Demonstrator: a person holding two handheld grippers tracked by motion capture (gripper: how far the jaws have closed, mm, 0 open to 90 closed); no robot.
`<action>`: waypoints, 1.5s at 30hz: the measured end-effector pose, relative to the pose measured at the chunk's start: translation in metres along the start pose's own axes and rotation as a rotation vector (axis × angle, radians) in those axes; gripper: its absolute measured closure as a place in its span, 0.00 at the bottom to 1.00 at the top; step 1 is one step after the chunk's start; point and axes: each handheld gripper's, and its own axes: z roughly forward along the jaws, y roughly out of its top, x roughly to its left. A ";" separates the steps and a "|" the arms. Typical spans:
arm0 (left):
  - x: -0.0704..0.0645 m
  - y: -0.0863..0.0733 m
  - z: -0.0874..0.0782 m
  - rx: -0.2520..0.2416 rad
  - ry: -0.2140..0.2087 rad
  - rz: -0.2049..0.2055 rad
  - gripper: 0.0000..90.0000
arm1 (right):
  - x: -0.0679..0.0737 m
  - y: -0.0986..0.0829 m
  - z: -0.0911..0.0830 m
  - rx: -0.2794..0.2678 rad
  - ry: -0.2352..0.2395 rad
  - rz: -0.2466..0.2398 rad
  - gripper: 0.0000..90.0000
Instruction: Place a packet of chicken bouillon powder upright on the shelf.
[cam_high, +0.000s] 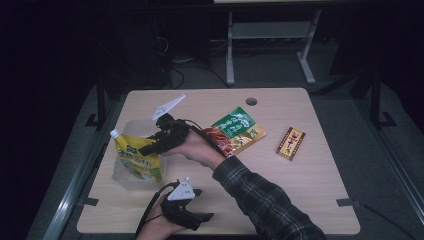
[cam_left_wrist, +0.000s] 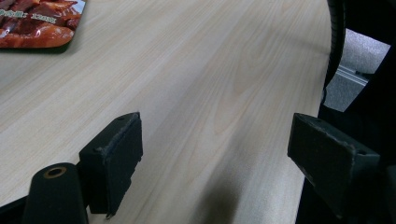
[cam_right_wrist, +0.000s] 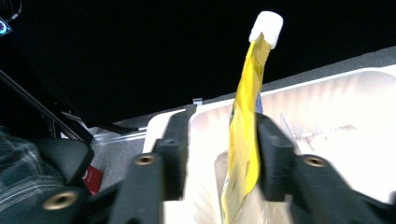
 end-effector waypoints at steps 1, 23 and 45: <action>0.001 0.000 0.000 0.005 0.001 0.015 0.19 | 0.001 -0.001 -0.003 -0.006 -0.007 0.001 0.58; 0.007 0.000 -0.003 -0.002 0.018 -0.008 0.19 | -0.005 -0.064 -0.089 -0.057 -0.259 0.047 0.41; 0.013 -0.001 -0.006 -0.011 0.032 -0.017 0.19 | 0.003 -0.164 -0.145 0.001 -0.472 0.126 0.40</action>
